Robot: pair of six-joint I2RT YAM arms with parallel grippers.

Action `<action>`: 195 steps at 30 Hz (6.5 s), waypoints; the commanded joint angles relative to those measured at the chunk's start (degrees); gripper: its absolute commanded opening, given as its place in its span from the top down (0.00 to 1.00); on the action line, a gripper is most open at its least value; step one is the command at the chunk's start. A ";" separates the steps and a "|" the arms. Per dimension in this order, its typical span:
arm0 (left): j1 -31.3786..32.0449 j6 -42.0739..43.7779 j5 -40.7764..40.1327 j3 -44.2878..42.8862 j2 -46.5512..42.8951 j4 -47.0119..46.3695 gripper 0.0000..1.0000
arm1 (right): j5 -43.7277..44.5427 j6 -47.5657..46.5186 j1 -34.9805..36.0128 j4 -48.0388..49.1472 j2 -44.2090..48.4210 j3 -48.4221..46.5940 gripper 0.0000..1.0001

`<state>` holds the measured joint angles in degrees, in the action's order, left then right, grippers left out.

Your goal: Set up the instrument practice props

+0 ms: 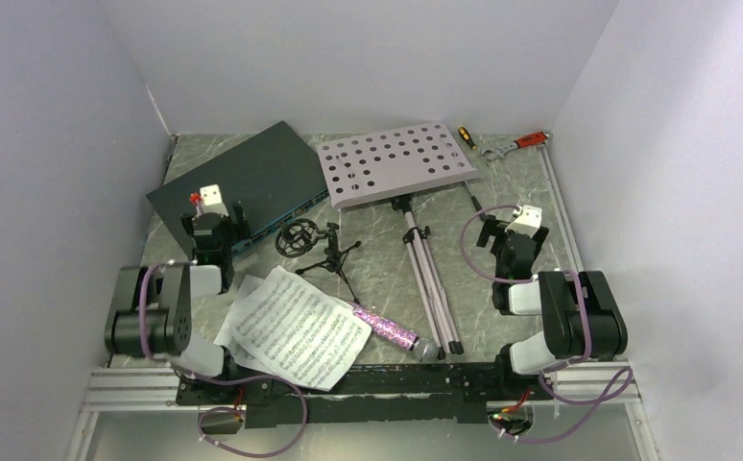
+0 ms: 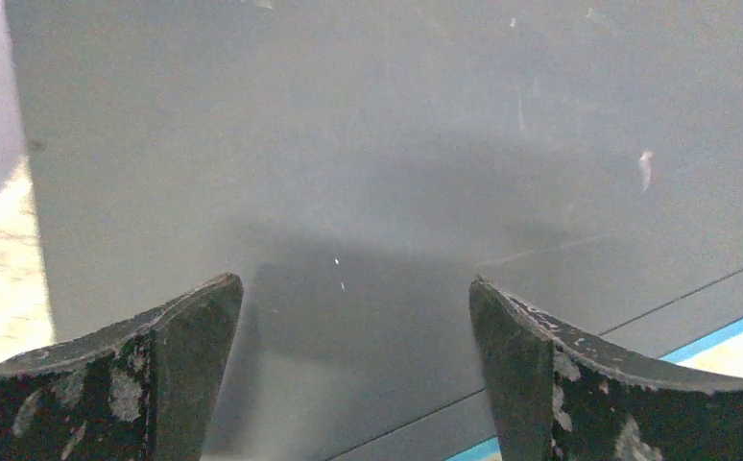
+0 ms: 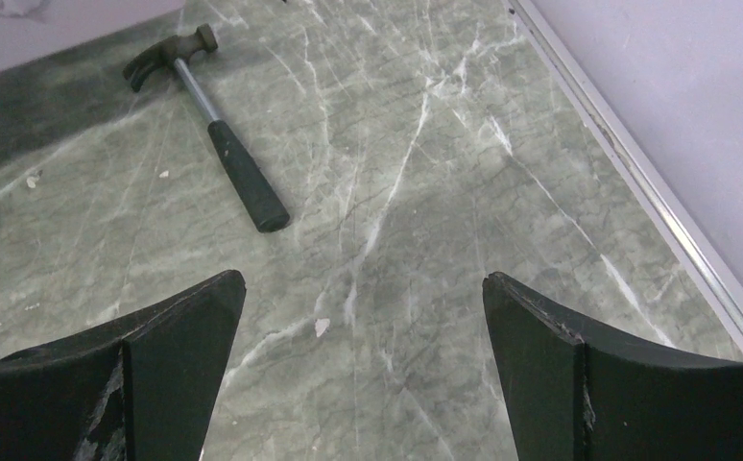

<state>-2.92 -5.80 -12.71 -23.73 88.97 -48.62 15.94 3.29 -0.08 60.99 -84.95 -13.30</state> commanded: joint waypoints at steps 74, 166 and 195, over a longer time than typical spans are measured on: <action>32.76 -26.20 21.64 -64.35 3.04 82.25 0.06 | -3.28 16.65 32.07 -77.49 -2.53 -36.59 0.24; 17.44 -60.31 66.89 -66.69 32.12 26.36 0.97 | -12.91 17.80 29.66 -75.55 -5.96 -32.78 0.36; 24.68 -60.53 66.59 -66.95 16.00 30.82 0.97 | -3.75 20.24 29.70 -71.09 5.11 -29.93 1.00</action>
<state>18.65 -67.13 43.62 -87.35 114.17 -14.17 7.51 23.31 30.20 -15.27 -84.09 -43.22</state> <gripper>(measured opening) 0.058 0.585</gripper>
